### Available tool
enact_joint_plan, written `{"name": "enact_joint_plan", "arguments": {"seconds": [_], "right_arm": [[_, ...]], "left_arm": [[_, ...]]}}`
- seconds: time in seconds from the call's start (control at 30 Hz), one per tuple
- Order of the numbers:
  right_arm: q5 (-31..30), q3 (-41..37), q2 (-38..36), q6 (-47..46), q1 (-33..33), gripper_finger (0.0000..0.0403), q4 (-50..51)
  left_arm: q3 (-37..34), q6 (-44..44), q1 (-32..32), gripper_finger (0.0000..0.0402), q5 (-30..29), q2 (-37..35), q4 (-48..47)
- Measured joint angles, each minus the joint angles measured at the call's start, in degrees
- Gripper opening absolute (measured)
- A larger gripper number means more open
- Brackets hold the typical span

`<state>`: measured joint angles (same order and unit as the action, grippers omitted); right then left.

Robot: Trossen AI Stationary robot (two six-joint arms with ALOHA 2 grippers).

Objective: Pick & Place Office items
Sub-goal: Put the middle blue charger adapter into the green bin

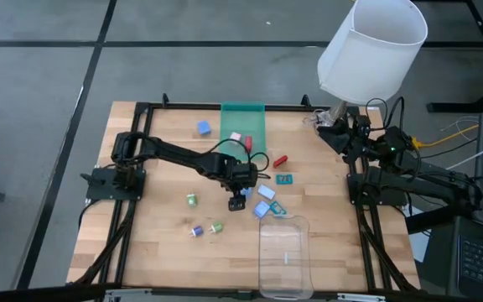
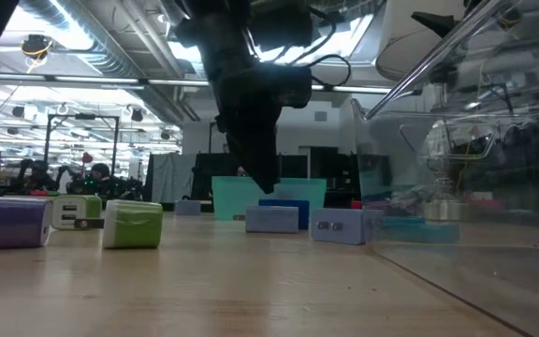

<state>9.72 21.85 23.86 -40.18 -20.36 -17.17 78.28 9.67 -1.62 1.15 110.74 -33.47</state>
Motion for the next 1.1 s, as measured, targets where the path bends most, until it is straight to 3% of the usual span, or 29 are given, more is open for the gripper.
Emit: {"name": "enact_joint_plan", "arguments": {"seconds": [0.4, 0.87, 0.97, 1.1], "right_arm": [[0.2, 0.0, 0.02, 0.24, 0.0, 0.02, 0.57], [0.22, 0.01, 0.01, 0.46, 0.0, 0.0201, 1.49], [0.22, 0.0, 0.02, 0.56, 0.0, 0.0201, 1.78], [0.22, 0.01, 0.02, 0.55, 0.0, 0.0201, 1.79]], "left_arm": [[0.01, -0.31, 0.49, 0.0311, 3.45, 2.0, 0.3], [-0.04, 0.24, 0.05, 0.031, -0.36, 4.5, 1.59], [-0.04, 2.38, 0.24, 0.0298, -1.17, 4.5, 1.78], [-0.02, 7.66, 1.1, 0.0251, -0.13, 4.88, 2.28]]}}
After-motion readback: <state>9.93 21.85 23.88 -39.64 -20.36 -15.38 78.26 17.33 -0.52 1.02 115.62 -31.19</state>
